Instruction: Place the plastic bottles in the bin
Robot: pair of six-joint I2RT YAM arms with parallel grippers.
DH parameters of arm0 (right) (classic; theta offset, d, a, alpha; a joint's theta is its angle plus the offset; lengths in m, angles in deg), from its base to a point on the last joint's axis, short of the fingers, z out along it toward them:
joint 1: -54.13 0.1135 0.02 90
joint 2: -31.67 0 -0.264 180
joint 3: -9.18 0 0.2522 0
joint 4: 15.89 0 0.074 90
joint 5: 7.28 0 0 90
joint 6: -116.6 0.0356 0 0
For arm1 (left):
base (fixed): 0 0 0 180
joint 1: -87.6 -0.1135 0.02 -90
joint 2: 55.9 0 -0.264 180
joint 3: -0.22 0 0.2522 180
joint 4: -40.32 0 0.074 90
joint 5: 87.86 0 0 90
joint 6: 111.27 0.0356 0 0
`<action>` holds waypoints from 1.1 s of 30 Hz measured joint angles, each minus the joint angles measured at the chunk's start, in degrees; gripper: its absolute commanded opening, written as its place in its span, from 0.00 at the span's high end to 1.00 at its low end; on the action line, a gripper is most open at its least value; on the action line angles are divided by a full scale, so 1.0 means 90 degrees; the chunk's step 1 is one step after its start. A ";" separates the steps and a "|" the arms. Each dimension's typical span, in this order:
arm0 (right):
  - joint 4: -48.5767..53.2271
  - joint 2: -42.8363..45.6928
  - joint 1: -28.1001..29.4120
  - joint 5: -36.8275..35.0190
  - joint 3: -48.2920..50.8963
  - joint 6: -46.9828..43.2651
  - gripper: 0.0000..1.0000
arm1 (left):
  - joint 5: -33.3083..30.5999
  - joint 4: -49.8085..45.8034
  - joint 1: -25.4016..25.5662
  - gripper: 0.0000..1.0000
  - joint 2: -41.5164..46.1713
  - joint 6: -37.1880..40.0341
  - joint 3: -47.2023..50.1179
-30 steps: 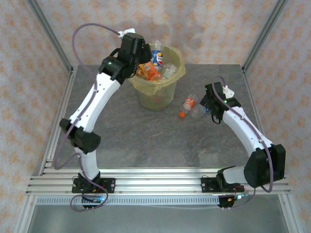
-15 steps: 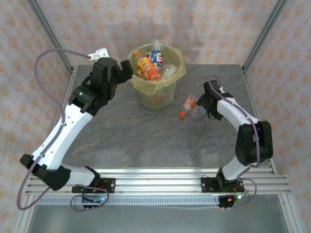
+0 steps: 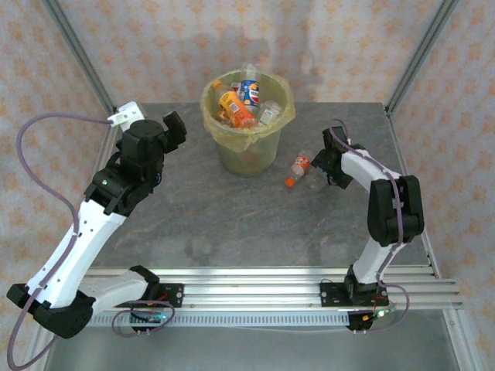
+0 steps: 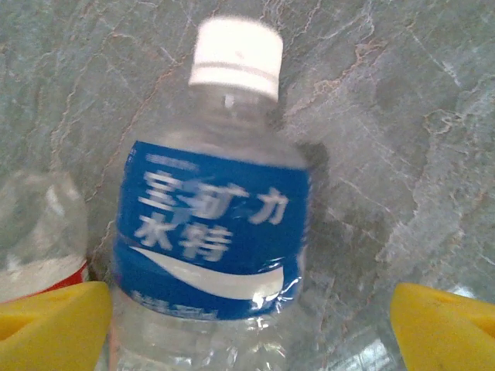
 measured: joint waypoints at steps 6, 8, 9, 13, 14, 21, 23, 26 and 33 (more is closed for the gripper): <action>-0.0124 -0.0486 -0.0219 0.0248 -0.0005 -0.0024 0.11 | -0.0005 0.0007 0.0000 0.00 -0.0015 -0.0017 0.0019; -0.0124 -0.0512 -0.0236 0.0260 -0.0005 -0.0051 0.14 | -0.0005 0.0007 0.0000 0.00 -0.0015 -0.0029 0.0019; -0.0129 -0.0512 -0.0248 0.0260 -0.0005 -0.0068 0.16 | -0.0005 0.0007 0.0000 0.00 -0.0015 -0.0044 0.0022; -0.0158 -0.0515 -0.0248 0.0257 -0.0005 -0.0185 0.24 | -0.0010 0.0007 0.0000 0.00 -0.0027 -0.0063 0.0027; -0.0165 -0.0515 -0.0248 0.0255 -0.0005 -0.0238 0.27 | -0.0010 0.0007 0.0000 0.00 -0.0029 -0.0063 0.0027; -0.0012 -0.0323 -0.0248 0.0177 -0.0007 -0.0663 0.43 | -0.0027 0.0007 -0.0012 0.00 -0.0087 -0.0058 0.0027; 0.0097 -0.0027 -0.0248 0.0129 -0.0012 -0.0809 0.46 | -0.0022 0.0007 -0.0012 0.00 -0.0163 -0.0056 0.0027; 0.0299 0.0624 -0.0248 0.0061 -0.0153 -0.1035 0.47 | 0.0061 0.0005 -0.0046 0.00 -0.0374 -0.0036 0.0022; 0.0284 0.1953 -0.0248 0.0253 -0.1173 -0.1491 0.47 | 0.0563 -0.0243 -0.0095 0.00 -0.1290 0.0010 -0.0415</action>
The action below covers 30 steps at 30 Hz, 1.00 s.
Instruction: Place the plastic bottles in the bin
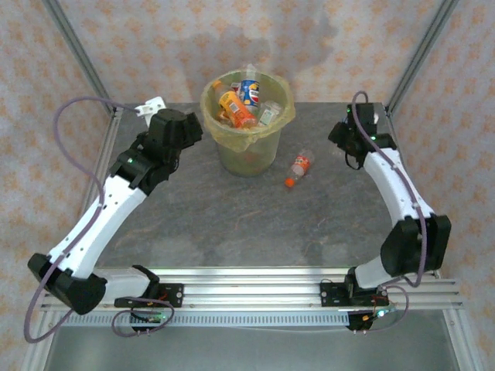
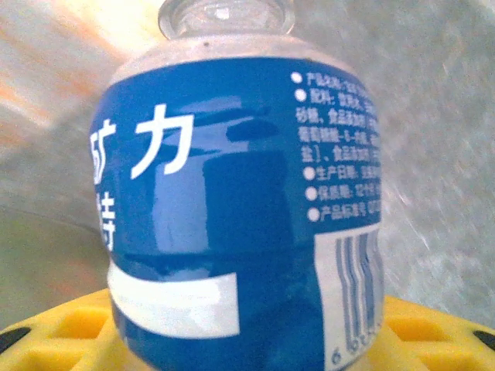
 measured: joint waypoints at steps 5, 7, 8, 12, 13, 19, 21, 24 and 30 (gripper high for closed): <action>-0.0398 0.0180 0.0165 0.0250 -0.0804 -0.0279 0.47 | 0.0403 -0.0068 -0.0129 0.08 -0.0670 -0.0002 -0.0464; -0.0549 0.0124 0.0330 0.0301 -0.1081 -0.0376 0.47 | 0.0590 -0.0066 -0.0216 0.10 -0.0901 -0.0017 -0.0607; -0.0627 0.0061 0.0435 0.0325 -0.1256 -0.0425 0.47 | 0.0699 -0.0066 -0.0255 0.11 -0.1027 -0.0024 -0.0690; -0.0884 -0.0357 0.0746 0.0464 -0.1923 -0.0537 0.47 | 0.1107 -0.0068 -0.0364 0.16 -0.1559 -0.0066 -0.1081; -0.0930 -0.0476 0.0794 0.0486 -0.2059 -0.0554 0.47 | 0.1178 -0.0068 -0.0376 0.17 -0.1683 -0.0073 -0.1180; -0.1302 -0.1299 0.1071 0.0627 -0.2725 -0.0622 0.47 | 0.1479 -0.0073 -0.0403 0.27 -0.2130 -0.0141 -0.1433; -0.1353 -0.1661 0.1180 0.0670 -0.3082 -0.0678 0.47 | 0.1547 -0.0073 -0.0449 0.31 -0.2210 -0.0168 -0.1460; -0.1401 -0.2217 0.1353 0.0678 -0.3723 -0.0823 0.47 | 0.1644 -0.0083 -0.0544 0.36 -0.2334 -0.0189 -0.1525; -0.1331 -0.3344 0.1644 0.0673 -0.5224 -0.1161 0.47 | 0.1868 -0.0068 -0.0622 0.52 -0.2548 -0.0233 -0.1710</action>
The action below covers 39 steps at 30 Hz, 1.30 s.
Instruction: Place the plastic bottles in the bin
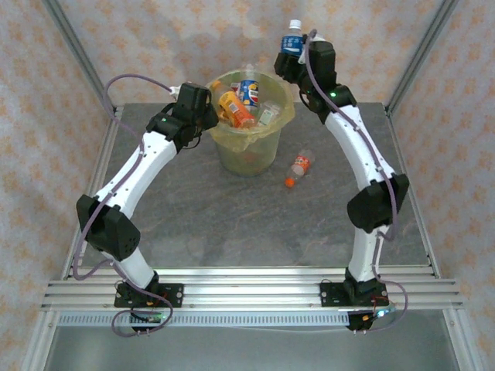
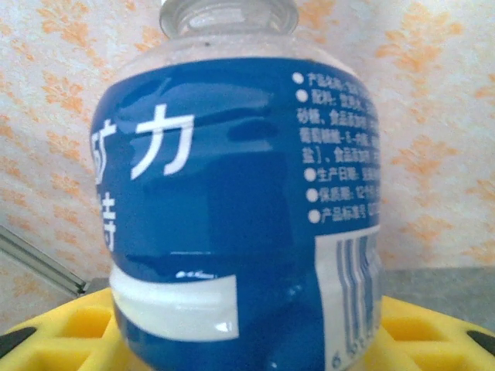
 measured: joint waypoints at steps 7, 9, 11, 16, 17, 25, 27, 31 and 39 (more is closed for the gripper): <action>0.0527 -0.1076 0.0197 0.0000 -0.1525 -0.0255 0.46 | 0.0138 0.0012 -0.0090 0.69 -0.0083 0.0019 -0.0095; 0.0731 -0.1207 0.0219 -0.0005 -0.1685 -0.0257 0.46 | 0.0168 0.0024 -0.0131 0.76 -0.0126 0.0034 -0.0153; 0.0959 -0.1246 0.0223 -0.0002 -0.1685 -0.0260 0.46 | 0.0223 0.0019 -0.0182 0.81 -0.0185 0.0083 -0.0236; 0.1069 -0.1107 0.0221 -0.0002 -0.1188 -0.0260 0.46 | 0.0265 -0.0024 -0.0274 0.83 -0.0495 0.0306 -0.0631; 0.1049 -0.1008 0.0221 -0.0002 -0.0925 -0.0260 0.46 | 0.0265 -0.0058 -0.0279 0.84 -0.0561 0.0369 -0.0709; 0.0423 0.0051 0.0306 0.0095 0.0952 -0.0253 0.42 | 0.0318 -0.0189 -0.0296 0.89 -0.0903 0.0743 -0.1183; 0.0342 0.0214 0.0304 0.0090 0.1120 -0.0257 0.41 | 0.0342 -0.0216 -0.0296 0.89 -0.0945 0.0789 -0.1246; 0.0316 0.0350 0.0291 0.0041 0.1156 -0.0274 0.36 | 0.0393 -0.0294 -0.0321 0.88 -0.0974 0.0838 -0.1316; 0.0316 0.0617 0.0352 -0.0255 0.1654 -0.0340 0.17 | 0.0423 -0.0396 -0.0323 0.83 -0.1064 0.0835 -0.1452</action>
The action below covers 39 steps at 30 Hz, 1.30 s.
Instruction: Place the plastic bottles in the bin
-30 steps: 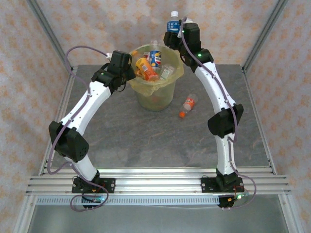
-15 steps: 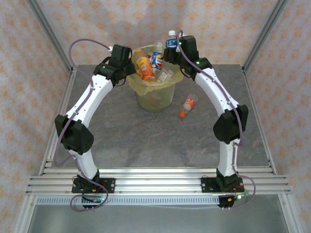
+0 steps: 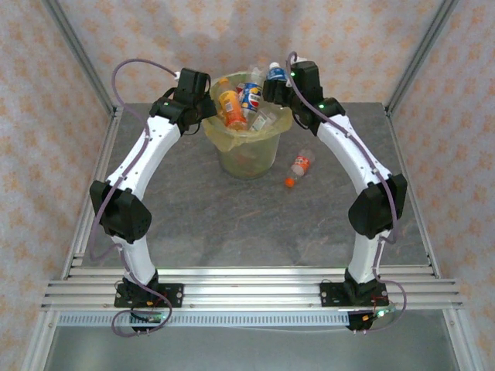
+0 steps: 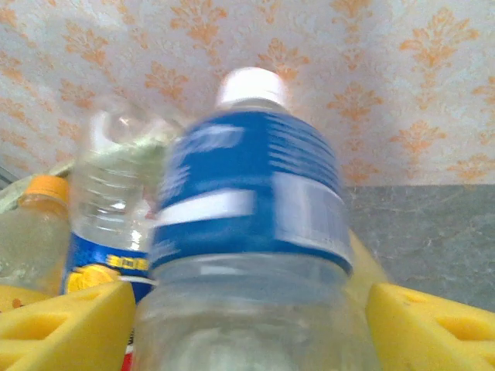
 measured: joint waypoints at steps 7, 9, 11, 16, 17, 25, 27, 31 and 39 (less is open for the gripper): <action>0.0005 0.0024 0.0024 -0.0007 0.0136 -0.0010 0.17 | 0.0056 -0.0032 -0.0002 0.81 -0.0073 0.0000 -0.0044; 0.0005 0.0046 0.0024 0.0032 0.0136 -0.0007 0.17 | 0.0061 -0.0036 -0.0002 0.81 -0.0095 0.0000 -0.0058; 0.0017 0.0085 0.0024 0.0070 0.0136 -0.0002 0.16 | 0.0061 -0.0053 -0.0002 0.81 -0.0109 0.0000 -0.0080; 0.0177 0.0347 0.0024 0.0257 0.0136 0.0073 0.13 | 0.0066 -0.0063 -0.0002 0.81 -0.0109 0.0000 -0.0090; 0.0209 0.0401 0.0024 0.0284 0.0134 0.0092 0.13 | 0.0066 -0.0063 -0.0002 0.81 -0.0109 0.0000 -0.0092; 0.0500 0.0636 0.0024 0.0415 -0.0092 0.0274 0.31 | 0.0112 -0.0066 -0.0002 0.77 -0.0109 -0.0002 -0.0092; 0.0600 0.0639 0.0024 0.0415 -0.0095 0.0330 0.38 | 0.0119 -0.0066 -0.0002 0.76 -0.0109 -0.0002 -0.0092; 0.0835 0.0639 0.0024 0.0376 -0.0100 0.0432 0.55 | 0.0134 -0.0066 -0.0002 0.77 -0.0109 -0.0002 -0.0092; 0.0947 0.0639 0.0019 0.0401 -0.0102 0.0520 0.61 | 0.0153 -0.0068 -0.0002 0.77 -0.0109 -0.0002 -0.0092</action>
